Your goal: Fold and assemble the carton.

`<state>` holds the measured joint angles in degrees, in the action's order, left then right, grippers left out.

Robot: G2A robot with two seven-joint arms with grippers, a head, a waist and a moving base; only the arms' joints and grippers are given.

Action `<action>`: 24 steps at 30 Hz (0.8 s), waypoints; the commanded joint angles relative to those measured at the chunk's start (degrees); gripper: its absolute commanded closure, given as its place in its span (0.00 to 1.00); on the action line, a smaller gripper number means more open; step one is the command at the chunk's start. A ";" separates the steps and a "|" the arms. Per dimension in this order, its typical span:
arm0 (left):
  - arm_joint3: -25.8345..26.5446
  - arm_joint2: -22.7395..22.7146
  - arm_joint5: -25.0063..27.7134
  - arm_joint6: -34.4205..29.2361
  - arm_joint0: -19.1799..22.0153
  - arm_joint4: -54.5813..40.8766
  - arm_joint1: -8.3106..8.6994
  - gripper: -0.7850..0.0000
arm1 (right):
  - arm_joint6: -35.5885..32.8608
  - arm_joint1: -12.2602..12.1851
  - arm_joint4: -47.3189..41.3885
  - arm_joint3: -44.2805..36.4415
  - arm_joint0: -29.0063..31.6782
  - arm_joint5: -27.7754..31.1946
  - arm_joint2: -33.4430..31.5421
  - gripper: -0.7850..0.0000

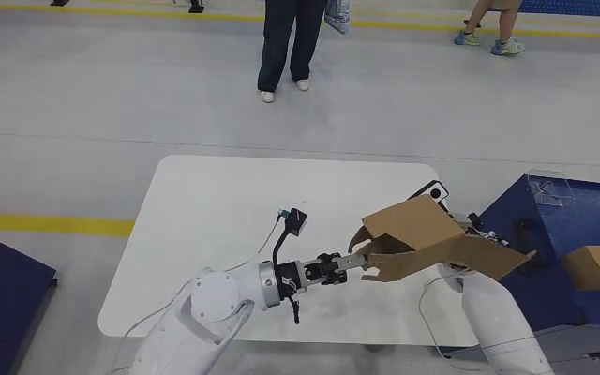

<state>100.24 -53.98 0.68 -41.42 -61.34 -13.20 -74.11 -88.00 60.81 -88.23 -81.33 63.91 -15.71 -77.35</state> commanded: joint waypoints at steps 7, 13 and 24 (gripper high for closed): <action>-1.32 1.83 1.06 0.56 0.84 -0.34 -0.53 0.00 | 0.00 0.40 0.57 -0.28 0.15 0.28 0.01 1.00; -1.03 0.44 1.88 1.40 0.39 -0.38 -0.40 0.00 | 0.00 0.54 1.36 0.61 -0.26 1.21 -0.91 1.00; 13.43 -13.49 5.61 2.63 -10.29 0.69 2.37 0.00 | 0.00 0.18 6.45 4.18 -2.09 9.16 -5.79 1.00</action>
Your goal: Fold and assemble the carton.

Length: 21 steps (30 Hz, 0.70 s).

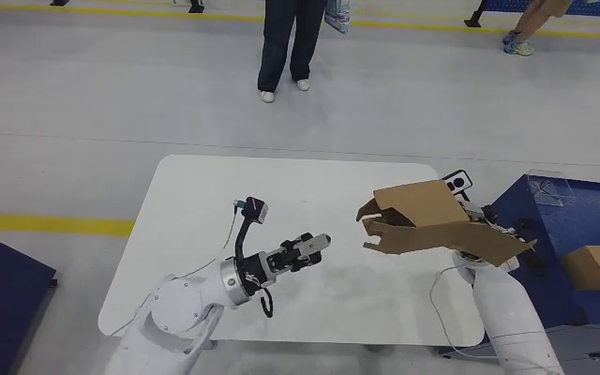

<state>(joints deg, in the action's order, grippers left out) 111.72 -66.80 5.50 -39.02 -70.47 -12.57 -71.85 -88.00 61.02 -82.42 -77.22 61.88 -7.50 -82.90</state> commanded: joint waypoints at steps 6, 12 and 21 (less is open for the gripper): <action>8.76 1.99 0.45 -1.19 -4.06 8.47 0.57 0.00 | 0.00 -0.10 2.86 -1.08 0.95 3.35 0.05 1.00; 5.37 7.80 -2.22 1.14 0.06 14.24 -0.17 0.00 | 0.00 -0.20 3.29 -3.07 2.55 3.80 0.78 1.00; 0.38 11.03 -6.16 4.83 5.16 14.28 -1.29 0.00 | 0.00 -0.72 2.88 -5.83 4.84 2.84 0.67 1.00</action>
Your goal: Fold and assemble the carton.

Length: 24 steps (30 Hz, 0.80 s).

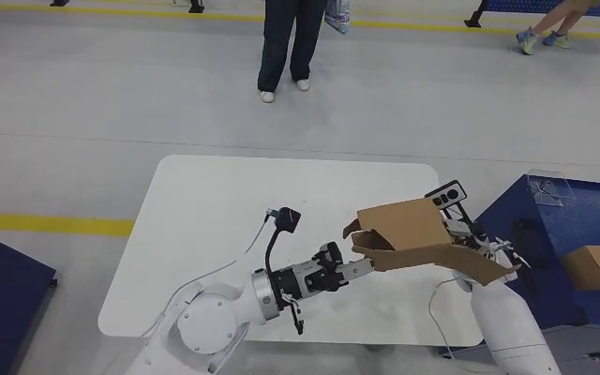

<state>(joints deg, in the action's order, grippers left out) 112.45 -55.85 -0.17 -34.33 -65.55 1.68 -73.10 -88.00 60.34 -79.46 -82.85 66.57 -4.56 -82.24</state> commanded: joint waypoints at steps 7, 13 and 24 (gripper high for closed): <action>-2.05 1.07 -3.31 -0.09 1.51 -0.15 -0.36 0.00 | 0.00 -0.48 0.02 -1.69 1.29 -0.32 0.28 1.00; -2.53 2.12 -3.68 -0.32 2.07 -0.38 -0.62 0.00 | 0.00 -0.84 0.19 -2.40 1.77 -0.50 0.69 1.00; -1.55 2.37 -2.74 -0.10 2.04 0.21 -0.76 0.00 | 0.00 -0.98 -3.63 0.54 1.27 -2.49 2.07 1.00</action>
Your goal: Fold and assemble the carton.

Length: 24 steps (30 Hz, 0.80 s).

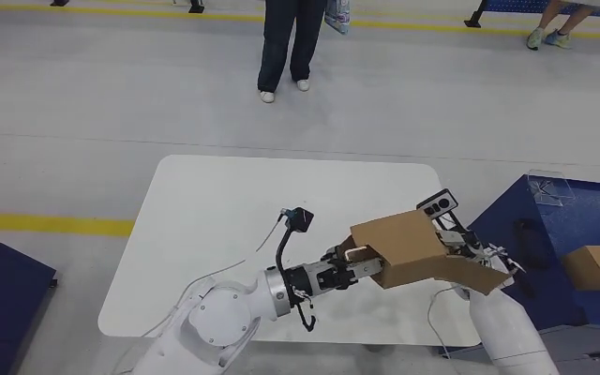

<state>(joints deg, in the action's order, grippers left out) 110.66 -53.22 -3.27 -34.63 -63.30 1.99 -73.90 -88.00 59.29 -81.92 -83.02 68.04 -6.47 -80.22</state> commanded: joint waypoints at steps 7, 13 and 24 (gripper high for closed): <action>5.06 -5.54 6.29 2.02 -5.12 -1.68 0.92 0.00 | 0.05 1.07 -11.76 8.15 -2.98 -9.66 0.98 1.00; 5.19 -6.03 5.87 -0.70 -6.76 3.17 1.55 0.00 | 4.27 1.46 -17.36 7.66 -3.22 -14.08 2.31 1.00; 1.08 -0.48 3.58 1.86 -0.73 12.49 0.49 0.00 | 4.71 0.88 -16.68 3.43 -0.72 -14.52 3.64 1.00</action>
<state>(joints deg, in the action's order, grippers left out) 112.00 -53.90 0.66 -33.01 -64.48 13.08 -73.37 -83.25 60.23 -98.67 -79.45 67.21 -21.03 -76.61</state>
